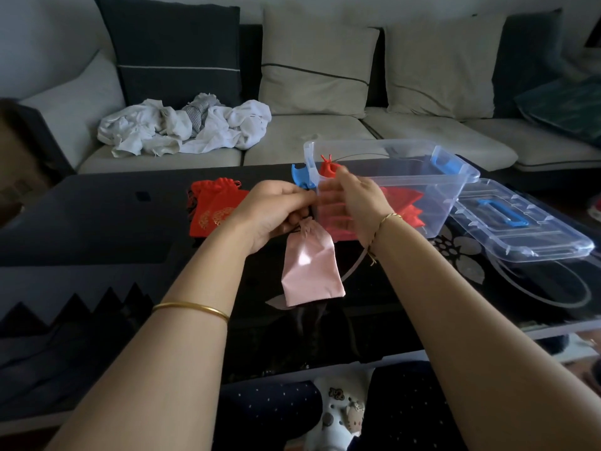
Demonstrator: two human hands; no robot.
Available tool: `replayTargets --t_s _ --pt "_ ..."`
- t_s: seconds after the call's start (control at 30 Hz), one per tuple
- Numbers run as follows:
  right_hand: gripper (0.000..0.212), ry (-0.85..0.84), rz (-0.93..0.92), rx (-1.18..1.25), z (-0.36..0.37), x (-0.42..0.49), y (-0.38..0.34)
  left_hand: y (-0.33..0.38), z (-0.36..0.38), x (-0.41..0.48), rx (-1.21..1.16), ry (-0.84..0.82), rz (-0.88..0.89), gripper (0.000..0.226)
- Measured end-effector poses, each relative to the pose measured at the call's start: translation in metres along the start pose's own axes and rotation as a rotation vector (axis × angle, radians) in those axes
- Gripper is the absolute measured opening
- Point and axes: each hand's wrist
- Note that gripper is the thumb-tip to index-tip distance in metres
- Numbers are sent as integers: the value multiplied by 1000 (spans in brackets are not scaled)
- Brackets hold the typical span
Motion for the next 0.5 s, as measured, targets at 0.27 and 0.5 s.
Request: replayTargets --t_s 0.27,0.5 --pt "13 -175 -81 -357 -4 -4 10 0 -1 3 -115 -6 -53 18" --pt "13 -23 -325 -257 -5 0 11 -3 2 5 -194 51 -191 20"
Point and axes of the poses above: each hand's wrist, its own x-axis towards the middle knuckle, its own z-axis out of the palm, y = z × x, and after that the axes turned 11 degrees about y, right-handed
